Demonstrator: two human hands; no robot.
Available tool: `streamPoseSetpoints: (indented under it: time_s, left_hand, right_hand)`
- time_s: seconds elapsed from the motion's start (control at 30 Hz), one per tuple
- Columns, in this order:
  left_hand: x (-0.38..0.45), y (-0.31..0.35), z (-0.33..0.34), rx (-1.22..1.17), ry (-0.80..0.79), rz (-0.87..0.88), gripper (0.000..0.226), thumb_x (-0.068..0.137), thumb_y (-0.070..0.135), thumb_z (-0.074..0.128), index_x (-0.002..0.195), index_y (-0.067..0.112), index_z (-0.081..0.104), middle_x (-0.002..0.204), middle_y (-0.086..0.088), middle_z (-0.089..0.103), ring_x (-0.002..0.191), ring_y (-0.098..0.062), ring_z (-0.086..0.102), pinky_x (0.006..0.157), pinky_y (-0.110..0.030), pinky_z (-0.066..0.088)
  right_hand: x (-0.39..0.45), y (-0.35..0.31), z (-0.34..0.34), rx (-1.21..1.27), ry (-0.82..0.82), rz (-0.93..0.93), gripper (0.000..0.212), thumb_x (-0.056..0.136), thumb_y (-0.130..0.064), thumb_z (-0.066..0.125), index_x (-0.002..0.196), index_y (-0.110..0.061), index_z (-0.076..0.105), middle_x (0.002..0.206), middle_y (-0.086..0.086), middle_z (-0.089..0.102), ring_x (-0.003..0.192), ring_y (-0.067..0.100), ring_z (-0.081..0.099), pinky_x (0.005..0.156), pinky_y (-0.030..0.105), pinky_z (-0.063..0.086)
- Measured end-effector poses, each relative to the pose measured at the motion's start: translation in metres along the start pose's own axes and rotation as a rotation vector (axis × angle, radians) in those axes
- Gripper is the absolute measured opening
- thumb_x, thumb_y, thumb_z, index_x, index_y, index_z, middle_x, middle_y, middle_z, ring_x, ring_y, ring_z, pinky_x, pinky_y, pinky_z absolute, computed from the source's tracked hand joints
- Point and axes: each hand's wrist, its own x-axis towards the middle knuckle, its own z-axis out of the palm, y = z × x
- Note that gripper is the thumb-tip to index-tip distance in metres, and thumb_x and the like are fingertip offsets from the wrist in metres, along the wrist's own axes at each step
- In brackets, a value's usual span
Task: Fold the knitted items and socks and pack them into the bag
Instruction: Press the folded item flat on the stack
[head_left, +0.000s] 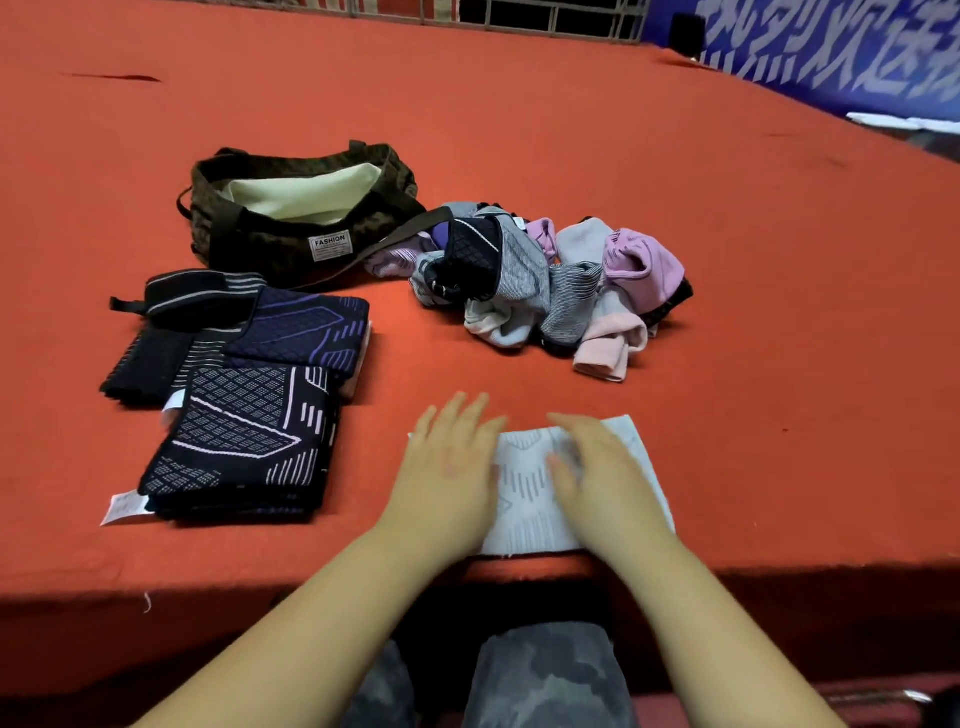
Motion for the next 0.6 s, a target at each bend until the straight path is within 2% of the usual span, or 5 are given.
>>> streamPoseSetpoints:
  time_s: [0.13,0.23,0.37,0.43,0.6]
  left_hand:
    - [-0.007,0.003,0.013,0.093,-0.355,-0.055,0.095,0.068,0.053,-0.016,0.152,0.016,0.011,0.16,-0.005,0.004,0.147,-0.022,0.002,0.116,-0.044,-0.006]
    - [-0.018,-0.009,0.019,0.1,-0.389,-0.127,0.104,0.059,0.063,-0.021,0.151,0.018,-0.006,0.159,0.0,-0.012,0.146,-0.017,-0.011,0.114,-0.036,-0.015]
    - [-0.029,-0.013,0.012,0.085,-0.375,-0.224,0.101,0.063,0.066,-0.019,0.151,0.017,-0.01,0.158,0.0,-0.017,0.145,-0.017,-0.015,0.115,-0.037,-0.012]
    - [-0.031,-0.014,0.009,0.06,-0.371,-0.275,0.079,0.086,0.059,-0.003,0.151,0.013,-0.008,0.159,-0.003,-0.015,0.146,-0.018,-0.012,0.116,-0.036,-0.007]
    - [-0.029,-0.015,-0.009,-0.194,-0.068,-0.501,0.072,0.092,0.017,0.048,0.151,0.011,0.007,0.152,-0.009,0.022,0.136,-0.027,0.03,0.109,-0.035,0.025]
  right_hand:
    - [-0.007,-0.006,0.025,-0.117,-0.282,-0.07,0.05,0.1,-0.032,0.038,0.148,-0.026,0.025,0.158,-0.004,0.015,0.146,0.011,0.005,0.117,0.029,0.0]
    - [-0.007,0.017,0.02,-0.295,-0.294,0.049,0.06,0.098,-0.05,0.03,0.151,-0.032,0.009,0.159,-0.006,-0.004,0.146,0.011,-0.009,0.116,0.034,-0.009]
    - [-0.001,0.04,0.006,-0.424,-0.251,0.15,0.07,0.095,-0.058,0.023,0.152,-0.024,0.001,0.159,-0.002,-0.009,0.146,0.013,-0.01,0.117,0.037,-0.007]
    - [0.0,0.04,0.005,-0.453,-0.238,0.169,0.071,0.095,-0.058,0.022,0.152,-0.02,0.001,0.159,0.001,-0.009,0.146,0.015,-0.01,0.117,0.039,-0.007]
    - [-0.009,0.004,0.023,-0.359,-0.109,0.145,0.058,0.099,-0.041,0.032,0.15,-0.017,0.018,0.159,0.006,0.006,0.147,0.019,-0.003,0.117,0.038,-0.007]
